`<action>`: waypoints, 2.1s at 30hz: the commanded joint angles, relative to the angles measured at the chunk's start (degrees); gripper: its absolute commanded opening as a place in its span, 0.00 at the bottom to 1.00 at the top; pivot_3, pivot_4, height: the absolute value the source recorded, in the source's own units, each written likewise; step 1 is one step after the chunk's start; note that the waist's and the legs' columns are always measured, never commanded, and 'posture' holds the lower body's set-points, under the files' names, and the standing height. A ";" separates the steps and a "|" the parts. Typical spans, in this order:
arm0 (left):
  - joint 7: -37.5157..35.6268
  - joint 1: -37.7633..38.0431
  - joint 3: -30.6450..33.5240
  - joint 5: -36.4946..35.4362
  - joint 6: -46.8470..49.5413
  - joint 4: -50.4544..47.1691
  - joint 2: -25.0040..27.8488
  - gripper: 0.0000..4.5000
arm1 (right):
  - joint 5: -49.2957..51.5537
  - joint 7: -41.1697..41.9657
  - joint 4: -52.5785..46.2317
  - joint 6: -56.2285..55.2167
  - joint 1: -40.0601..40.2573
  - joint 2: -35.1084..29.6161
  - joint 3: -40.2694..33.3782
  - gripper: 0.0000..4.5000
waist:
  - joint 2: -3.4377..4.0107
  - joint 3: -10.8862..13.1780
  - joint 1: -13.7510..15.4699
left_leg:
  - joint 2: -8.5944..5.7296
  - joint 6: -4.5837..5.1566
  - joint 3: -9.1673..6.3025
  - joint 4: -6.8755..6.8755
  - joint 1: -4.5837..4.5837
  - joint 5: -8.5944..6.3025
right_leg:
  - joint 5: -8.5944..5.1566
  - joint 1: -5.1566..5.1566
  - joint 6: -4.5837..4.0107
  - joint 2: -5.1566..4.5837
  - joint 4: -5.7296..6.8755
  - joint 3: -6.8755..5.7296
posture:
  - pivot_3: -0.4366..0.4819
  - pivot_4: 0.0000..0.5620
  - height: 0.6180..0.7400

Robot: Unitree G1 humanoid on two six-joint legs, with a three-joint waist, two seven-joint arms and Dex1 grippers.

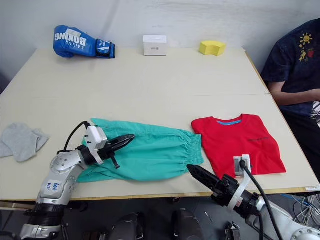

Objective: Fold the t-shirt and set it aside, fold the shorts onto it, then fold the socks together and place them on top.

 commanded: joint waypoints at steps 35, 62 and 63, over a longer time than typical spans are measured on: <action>-1.36 0.97 -2.48 4.32 0.56 7.97 1.87 0.00 | -25.22 -23.69 29.38 -9.48 -29.66 34.84 15.19 0.85 | -0.06 -0.44 -1.82 | 0.30 -0.25 -0.44 -0.49 0.26 0.05 | 0.71 0.08 -0.74 0.69 -0.68 0.36 | 0.48 0.27 1.00; -0.62 -8.01 -5.49 4.46 6.46 7.94 -3.21 0.00 | -61.34 -9.06 10.37 9.29 -48.46 7.01 14.58 0.01 | 0.59 -0.07 -1.36 | -0.01 0.00 -0.05 -0.16 -0.76 0.13 | 0.82 -1.09 0.09 0.76 -0.43 1.09 | 0.48 0.27 1.00; -0.51 -7.43 -4.95 4.38 6.95 7.53 -2.66 0.00 | -62.69 -8.33 9.72 10.59 -50.61 7.65 17.21 0.01 | 0.59 -0.06 -1.74 | 0.08 -0.03 -0.06 -0.15 -0.73 0.14 | 0.84 -1.09 0.06 0.86 -0.42 1.11 | 0.48 0.27 1.00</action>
